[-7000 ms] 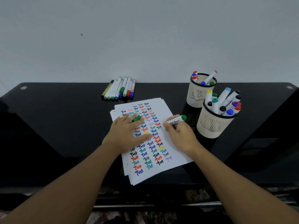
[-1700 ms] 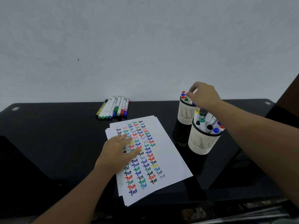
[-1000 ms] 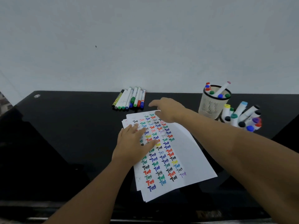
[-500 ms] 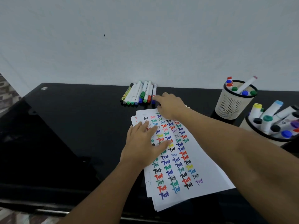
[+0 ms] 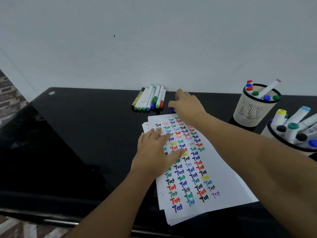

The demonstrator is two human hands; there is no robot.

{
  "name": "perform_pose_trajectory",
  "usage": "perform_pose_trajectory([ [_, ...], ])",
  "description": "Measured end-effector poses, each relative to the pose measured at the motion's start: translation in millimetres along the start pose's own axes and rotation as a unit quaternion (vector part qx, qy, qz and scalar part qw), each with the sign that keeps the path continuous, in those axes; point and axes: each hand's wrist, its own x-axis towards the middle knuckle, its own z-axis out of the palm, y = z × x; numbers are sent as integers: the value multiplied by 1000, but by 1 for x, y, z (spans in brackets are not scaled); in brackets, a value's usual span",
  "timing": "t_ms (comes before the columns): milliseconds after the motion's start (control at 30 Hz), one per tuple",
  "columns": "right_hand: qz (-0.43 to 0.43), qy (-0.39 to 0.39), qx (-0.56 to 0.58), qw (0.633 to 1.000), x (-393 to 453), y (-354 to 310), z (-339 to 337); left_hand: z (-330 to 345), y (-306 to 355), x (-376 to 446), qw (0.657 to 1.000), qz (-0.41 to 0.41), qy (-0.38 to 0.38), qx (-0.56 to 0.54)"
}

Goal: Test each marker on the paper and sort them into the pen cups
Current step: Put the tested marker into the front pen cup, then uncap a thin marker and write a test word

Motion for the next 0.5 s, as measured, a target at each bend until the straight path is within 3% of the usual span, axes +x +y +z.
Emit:
perform_pose_trajectory([
  [100, 9, 63, -6, 998, -7, 2, -5, 0, -1, 0, 1000, 1, 3, 1],
  [233, -4, 111, 71, 991, -23, -2, -25, 0, -1, 0, 1000, 0, 6, -4],
  [400, 0, 71, 150, 986, -55, -9, -43, 0, -1, 0, 1000, 7, 23, -10],
  [500, 9, 3, 191, 981, -77, -9, -39, 0, 0, -1, 999, 11, 44, -18],
])
